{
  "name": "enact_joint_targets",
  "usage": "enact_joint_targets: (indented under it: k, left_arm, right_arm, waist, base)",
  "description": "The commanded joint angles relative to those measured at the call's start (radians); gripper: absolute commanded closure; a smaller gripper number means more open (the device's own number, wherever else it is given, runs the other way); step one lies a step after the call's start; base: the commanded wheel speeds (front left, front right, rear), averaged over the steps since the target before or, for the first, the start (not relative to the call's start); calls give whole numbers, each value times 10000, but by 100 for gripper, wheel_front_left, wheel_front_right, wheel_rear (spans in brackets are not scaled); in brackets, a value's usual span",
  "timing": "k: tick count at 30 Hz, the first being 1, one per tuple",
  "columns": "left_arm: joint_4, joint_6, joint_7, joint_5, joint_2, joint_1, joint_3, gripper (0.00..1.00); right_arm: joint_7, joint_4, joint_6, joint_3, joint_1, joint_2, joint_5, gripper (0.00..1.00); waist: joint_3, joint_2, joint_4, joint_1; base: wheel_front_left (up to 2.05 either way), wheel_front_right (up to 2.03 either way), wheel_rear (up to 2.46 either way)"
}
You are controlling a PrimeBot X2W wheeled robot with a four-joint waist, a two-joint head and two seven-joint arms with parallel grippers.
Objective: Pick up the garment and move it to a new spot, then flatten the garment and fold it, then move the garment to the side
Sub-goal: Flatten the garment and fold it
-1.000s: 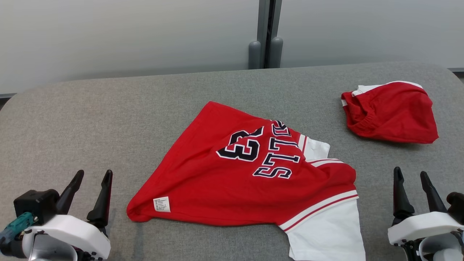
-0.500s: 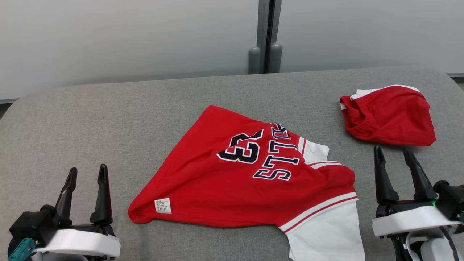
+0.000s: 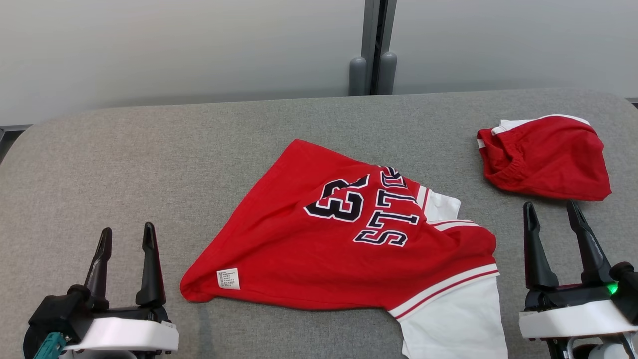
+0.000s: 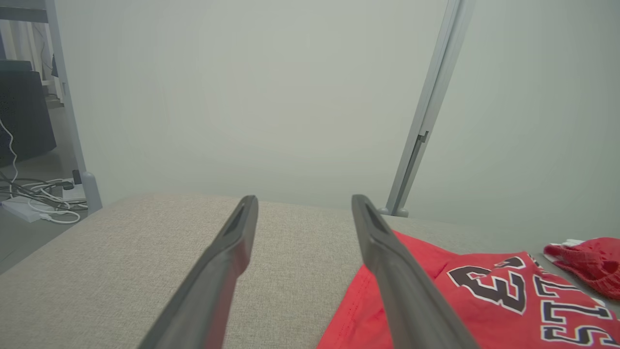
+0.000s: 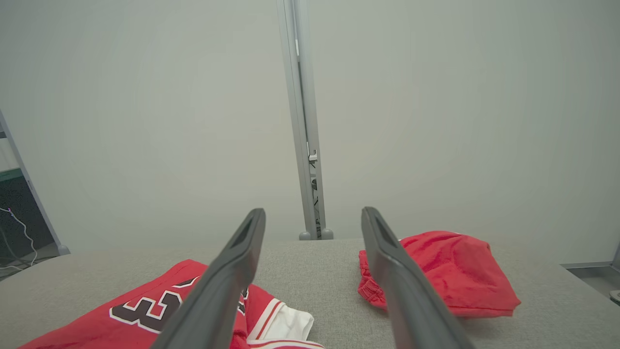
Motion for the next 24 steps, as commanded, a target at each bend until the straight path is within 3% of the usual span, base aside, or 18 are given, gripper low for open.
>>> enact_joint_targets:
  k: [1,10,24]
  left_arm:
    - [27,-93,-9,100,-12,134,90,0]
    - [284,-782,-8,685,-587,61,769,0]
    - [623,-1401,-9,1247,-939,-75,1288,0]
  right_arm:
    - [-59,4,3,-28,72,-44,-39,0]
    - [-60,41,3,46,-12,-22,-60,0]
    - [-60,-87,3,-118,45,-19,114,0]
  waist:
    - [-2,0,3,0]
    - [-126,0,51,0]
    - [-171,0,53,0]
  base:
    - [0,0,0]
    - [0,0,0]
    - [0,0,0]
